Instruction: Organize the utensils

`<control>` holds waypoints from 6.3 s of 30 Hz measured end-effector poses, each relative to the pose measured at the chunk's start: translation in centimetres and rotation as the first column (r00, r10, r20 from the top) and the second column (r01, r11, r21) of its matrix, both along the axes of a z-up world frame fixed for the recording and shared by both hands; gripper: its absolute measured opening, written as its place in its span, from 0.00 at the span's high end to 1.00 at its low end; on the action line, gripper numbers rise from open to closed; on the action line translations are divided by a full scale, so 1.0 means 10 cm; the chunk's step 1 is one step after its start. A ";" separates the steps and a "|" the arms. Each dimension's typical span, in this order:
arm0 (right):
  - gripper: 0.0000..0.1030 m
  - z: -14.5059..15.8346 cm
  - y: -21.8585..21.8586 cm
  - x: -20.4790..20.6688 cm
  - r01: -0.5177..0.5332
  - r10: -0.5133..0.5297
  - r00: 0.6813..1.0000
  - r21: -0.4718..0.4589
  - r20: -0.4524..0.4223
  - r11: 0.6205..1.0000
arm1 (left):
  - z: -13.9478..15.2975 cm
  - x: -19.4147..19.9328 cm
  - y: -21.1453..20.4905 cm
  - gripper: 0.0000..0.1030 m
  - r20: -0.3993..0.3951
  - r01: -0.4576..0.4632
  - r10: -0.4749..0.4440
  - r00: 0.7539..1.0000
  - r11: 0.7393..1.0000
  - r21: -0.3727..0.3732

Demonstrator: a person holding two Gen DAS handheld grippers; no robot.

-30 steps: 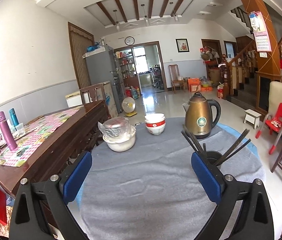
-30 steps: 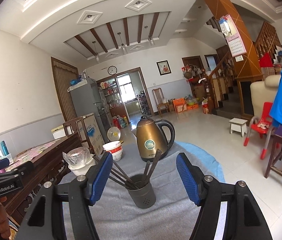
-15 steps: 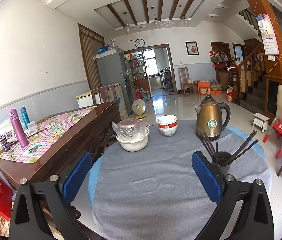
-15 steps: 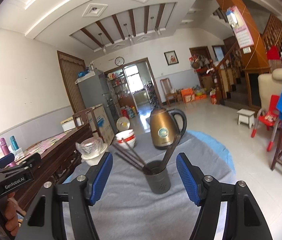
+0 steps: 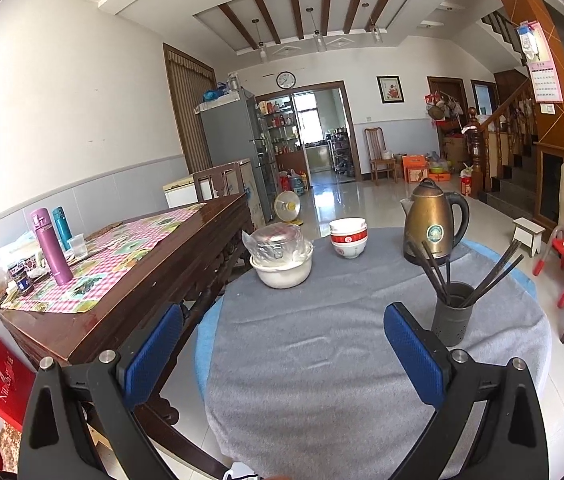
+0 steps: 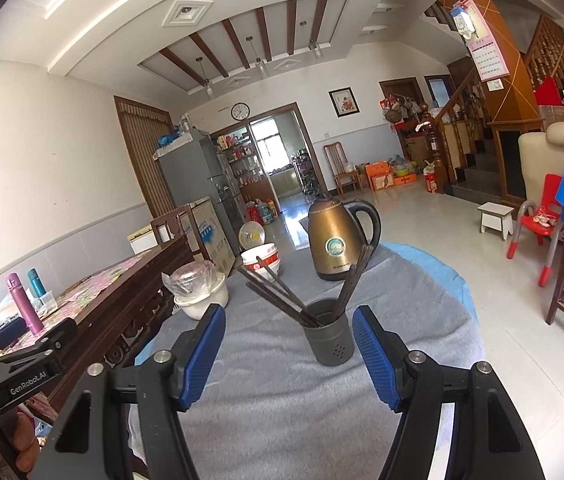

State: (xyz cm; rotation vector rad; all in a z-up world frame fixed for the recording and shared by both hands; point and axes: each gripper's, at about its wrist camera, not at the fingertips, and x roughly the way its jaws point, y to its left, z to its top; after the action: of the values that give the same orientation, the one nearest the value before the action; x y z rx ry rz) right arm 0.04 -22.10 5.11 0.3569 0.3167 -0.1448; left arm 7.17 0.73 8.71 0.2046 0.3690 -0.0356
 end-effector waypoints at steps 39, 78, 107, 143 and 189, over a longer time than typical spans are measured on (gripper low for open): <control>0.32 -0.07 0.29 0.05 -0.026 0.025 0.999 -0.053 -0.027 0.998 | -0.10 0.01 0.15 0.02 -0.017 -0.013 0.013 1.000 1.000 -0.004; 0.32 -0.04 0.30 0.05 -0.016 0.014 1.000 -0.053 -0.024 0.998 | -0.17 0.02 0.20 0.02 -0.029 -0.016 0.016 0.999 1.000 -0.001; 0.32 -0.05 0.29 0.04 -0.012 0.011 1.000 -0.050 -0.023 0.999 | -0.18 0.00 0.16 0.02 -0.036 -0.002 0.002 0.999 1.000 0.003; 0.32 -0.06 0.28 0.02 -0.011 0.010 1.000 -0.049 -0.024 0.999 | -0.19 0.02 0.17 0.02 -0.046 0.017 -0.017 0.999 1.000 0.010; 0.32 0.12 0.21 0.14 0.055 -0.057 0.998 -0.101 -0.018 0.993 | -0.20 0.20 0.17 0.02 -0.064 0.024 -0.024 0.998 1.000 -0.002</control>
State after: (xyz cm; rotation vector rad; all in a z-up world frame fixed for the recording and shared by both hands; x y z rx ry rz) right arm 1.44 -20.01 6.30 0.2653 0.3187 -0.2191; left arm 9.17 2.43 6.74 0.2069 0.4300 -0.0657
